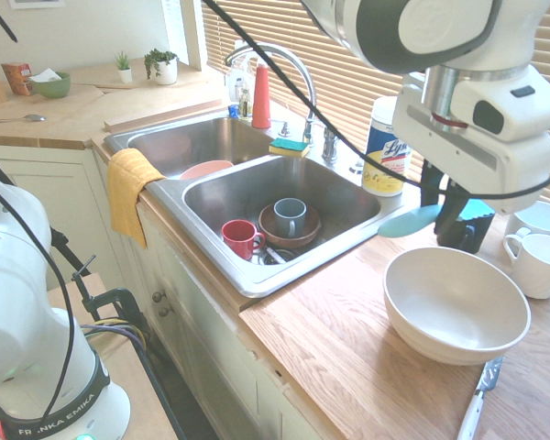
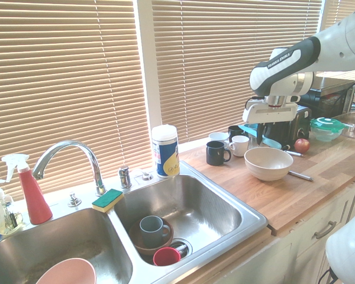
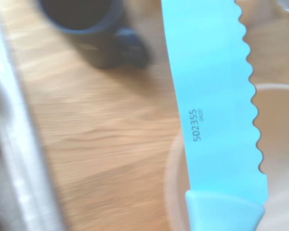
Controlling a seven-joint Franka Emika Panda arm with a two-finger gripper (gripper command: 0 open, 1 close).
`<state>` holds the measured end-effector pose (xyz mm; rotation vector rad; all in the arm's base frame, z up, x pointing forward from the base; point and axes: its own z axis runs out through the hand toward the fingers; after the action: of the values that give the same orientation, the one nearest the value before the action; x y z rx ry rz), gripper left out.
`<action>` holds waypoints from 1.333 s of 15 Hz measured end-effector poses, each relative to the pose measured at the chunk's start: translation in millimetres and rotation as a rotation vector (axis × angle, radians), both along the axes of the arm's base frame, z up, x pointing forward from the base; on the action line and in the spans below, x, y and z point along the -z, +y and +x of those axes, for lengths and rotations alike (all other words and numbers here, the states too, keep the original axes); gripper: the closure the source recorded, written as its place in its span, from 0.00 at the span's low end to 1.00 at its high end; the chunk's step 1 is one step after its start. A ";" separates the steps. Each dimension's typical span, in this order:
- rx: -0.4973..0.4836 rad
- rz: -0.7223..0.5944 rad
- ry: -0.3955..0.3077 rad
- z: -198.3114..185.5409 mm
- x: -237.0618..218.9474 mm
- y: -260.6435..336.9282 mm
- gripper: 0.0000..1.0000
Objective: Put the knife into the sink
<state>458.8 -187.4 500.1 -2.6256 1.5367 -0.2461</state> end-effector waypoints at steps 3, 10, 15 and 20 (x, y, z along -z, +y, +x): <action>-0.143 -0.010 0.009 17.1 -2.8 98.7 1.00; -0.366 -0.071 -0.024 9.5 79.0 285.8 1.00; -0.313 -0.087 0.030 19.8 197.5 279.5 1.00; -0.262 -0.065 0.050 20.6 262.5 302.3 1.00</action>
<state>479.4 114.9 237.6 -2.8650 1.1970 -0.2139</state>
